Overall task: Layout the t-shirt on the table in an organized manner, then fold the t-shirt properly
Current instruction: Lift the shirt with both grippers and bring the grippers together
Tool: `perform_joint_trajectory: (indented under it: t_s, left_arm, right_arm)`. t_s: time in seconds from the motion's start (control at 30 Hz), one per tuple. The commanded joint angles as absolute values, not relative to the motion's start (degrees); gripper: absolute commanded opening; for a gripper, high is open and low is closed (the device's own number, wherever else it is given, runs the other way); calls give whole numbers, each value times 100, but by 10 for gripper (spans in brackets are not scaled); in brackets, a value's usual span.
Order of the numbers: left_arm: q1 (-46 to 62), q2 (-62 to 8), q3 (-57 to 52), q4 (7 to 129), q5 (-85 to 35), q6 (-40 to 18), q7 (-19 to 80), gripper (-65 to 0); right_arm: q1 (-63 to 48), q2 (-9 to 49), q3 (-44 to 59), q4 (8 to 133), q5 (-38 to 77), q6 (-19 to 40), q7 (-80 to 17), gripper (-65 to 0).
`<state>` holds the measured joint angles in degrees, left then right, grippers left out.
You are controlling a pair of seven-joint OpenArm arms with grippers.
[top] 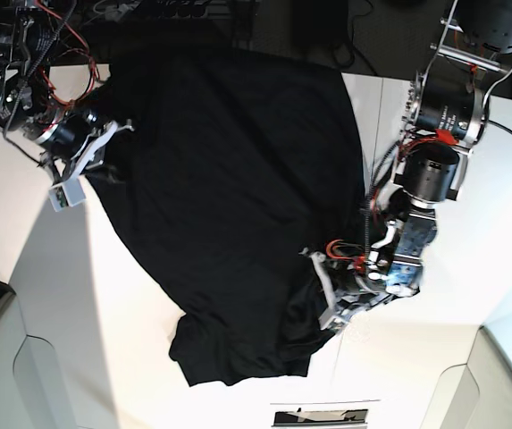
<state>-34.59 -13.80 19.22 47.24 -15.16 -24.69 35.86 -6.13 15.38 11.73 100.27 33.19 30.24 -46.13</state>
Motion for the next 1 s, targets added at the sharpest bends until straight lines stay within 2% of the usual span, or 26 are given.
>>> perform_joint_trajectory:
  t_s: [0.0, 0.03, 0.13, 0.2, 0.33, 0.47, 0.73, 0.97]
  left_arm:
    - [-3629, -1597, 1900, 5094, -1796, -2491, 3647, -650]
    - [-3618, -1734, 1900, 5389, -2147, -2602, 3900, -650]
    - [-3562, -2106, 1900, 6226, -3124, -2971, 4545, -506]
    - [-3474, -2329, 1903, 6661, -3623, -3155, 4729, -464]
    - [-3186, -2672, 1900, 7229, -4416, -3350, 5105, -465]
    - [-2493, -2963, 1900, 7937, -4917, -3988, 5264, -465]
    - [-906, -3030, 1907, 9168, -4860, -4000, 5297, -472]
    - [60, -2749, 1907, 9605, -4654, -4000, 5260, -472]
  right_arm:
    - [-445, 1581, 1197, 10127, 3420, 3020, -4436, -650]
    - [-327, 1551, 1197, 10127, 3361, 3022, -4410, -650]
    - [115, 1406, 1192, 10097, 3148, 3015, -4351, -650]
    - [440, 1306, 1186, 9996, 2958, 2971, -4351, -650]
    - [1024, 1151, 1170, 9607, 2867, 2928, -4346, -650]
    - [1656, 1057, 939, 9382, 2755, 2873, -4351, -650]
    - [2974, 867, -648, 9087, 1822, 2340, -4364, -650]
    - [4219, 139, -1743, 7476, 1669, 2222, -4303, -650]
